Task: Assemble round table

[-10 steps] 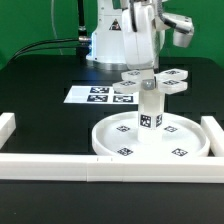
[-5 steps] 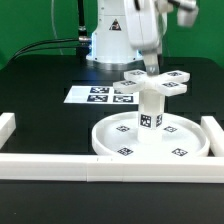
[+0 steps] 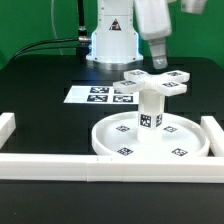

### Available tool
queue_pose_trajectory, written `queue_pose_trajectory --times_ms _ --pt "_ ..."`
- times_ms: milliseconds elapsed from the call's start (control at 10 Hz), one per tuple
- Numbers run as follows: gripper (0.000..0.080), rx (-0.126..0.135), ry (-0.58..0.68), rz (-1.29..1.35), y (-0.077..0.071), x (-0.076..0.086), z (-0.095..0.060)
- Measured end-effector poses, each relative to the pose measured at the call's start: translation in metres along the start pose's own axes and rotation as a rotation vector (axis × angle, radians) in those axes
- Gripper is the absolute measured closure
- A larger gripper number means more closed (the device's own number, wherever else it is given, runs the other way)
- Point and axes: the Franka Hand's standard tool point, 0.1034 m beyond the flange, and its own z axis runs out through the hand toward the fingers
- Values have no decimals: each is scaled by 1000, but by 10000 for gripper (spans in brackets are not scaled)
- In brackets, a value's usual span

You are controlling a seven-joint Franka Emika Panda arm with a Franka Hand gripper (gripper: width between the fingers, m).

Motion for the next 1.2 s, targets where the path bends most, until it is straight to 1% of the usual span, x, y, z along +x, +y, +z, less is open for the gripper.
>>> queue_pose_trajectory --times_ms 100,300,400,900,1000,1100,1200 --pt "151 -4 -1 -85 1 -3 3" --pt "151 -8 1 -348 3 -6 5" --pt "151 -6 -1 -414 2 -10 4" --pt "151 -9 -1 -751 3 -8 5" --pt "151 -25 8 -957 3 -6 4" --pt "151 -42 10 -1102 1 -6 3" --pt "151 -52 -6 -1203 -2 -6 3"
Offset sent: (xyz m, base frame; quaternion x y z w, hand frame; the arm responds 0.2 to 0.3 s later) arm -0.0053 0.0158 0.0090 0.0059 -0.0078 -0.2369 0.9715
